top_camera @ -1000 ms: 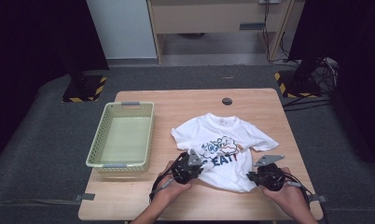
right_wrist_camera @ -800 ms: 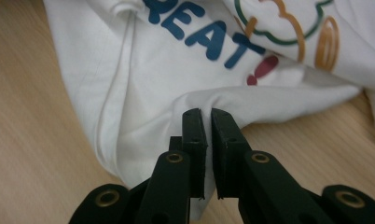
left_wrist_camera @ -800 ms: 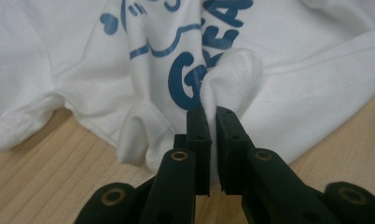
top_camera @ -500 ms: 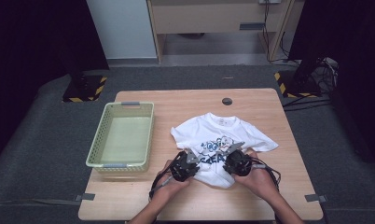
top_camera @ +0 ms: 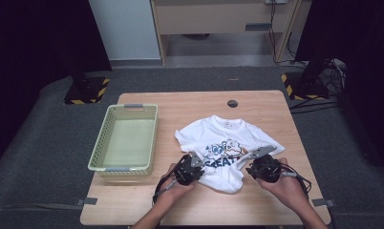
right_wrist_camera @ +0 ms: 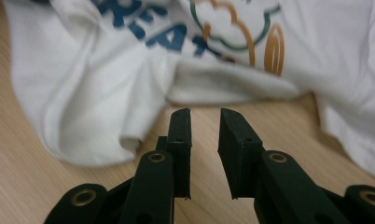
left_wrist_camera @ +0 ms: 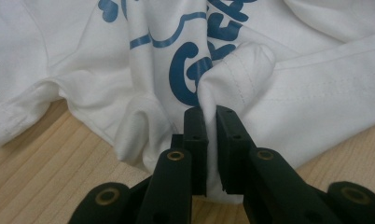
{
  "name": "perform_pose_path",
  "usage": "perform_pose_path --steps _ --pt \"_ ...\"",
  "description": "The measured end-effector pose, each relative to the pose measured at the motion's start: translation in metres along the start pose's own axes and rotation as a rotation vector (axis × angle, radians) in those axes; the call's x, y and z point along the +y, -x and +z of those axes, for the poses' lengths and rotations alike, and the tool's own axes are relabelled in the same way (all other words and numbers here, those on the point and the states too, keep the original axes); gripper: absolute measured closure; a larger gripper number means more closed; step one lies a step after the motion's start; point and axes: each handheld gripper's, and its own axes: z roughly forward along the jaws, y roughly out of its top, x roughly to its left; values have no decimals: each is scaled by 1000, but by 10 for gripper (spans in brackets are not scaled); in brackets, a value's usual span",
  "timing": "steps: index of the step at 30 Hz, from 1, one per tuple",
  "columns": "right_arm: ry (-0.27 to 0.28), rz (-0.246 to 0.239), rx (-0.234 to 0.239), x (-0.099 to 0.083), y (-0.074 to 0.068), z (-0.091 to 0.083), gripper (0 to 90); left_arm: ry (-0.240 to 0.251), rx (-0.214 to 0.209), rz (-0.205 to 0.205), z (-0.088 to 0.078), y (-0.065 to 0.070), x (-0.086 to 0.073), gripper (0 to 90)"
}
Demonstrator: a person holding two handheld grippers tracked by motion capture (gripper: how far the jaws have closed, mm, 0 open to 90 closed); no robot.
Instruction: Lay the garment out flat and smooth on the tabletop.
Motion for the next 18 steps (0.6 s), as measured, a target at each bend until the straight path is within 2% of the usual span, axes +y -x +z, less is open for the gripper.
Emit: perform_pose_path --steps 2,4,10,13,16,18 --pt "-33 -3 7 -6 0 7 751 0 0 0 0 0 0 838" --pt "-36 2 28 -7 -1 14 737 1 1 -1 0 0 0 838" --pt "55 45 106 9 -18 22 592 5 4 4 0 0 0 837" --pt "58 34 126 13 -27 31 544 6 3 7 0 0 -1 837" --pt "43 26 116 13 -31 39 513 3 4 11 0 0 -1 836" --pt "54 56 130 13 -30 42 512 3 4 12 0 0 -1 835"
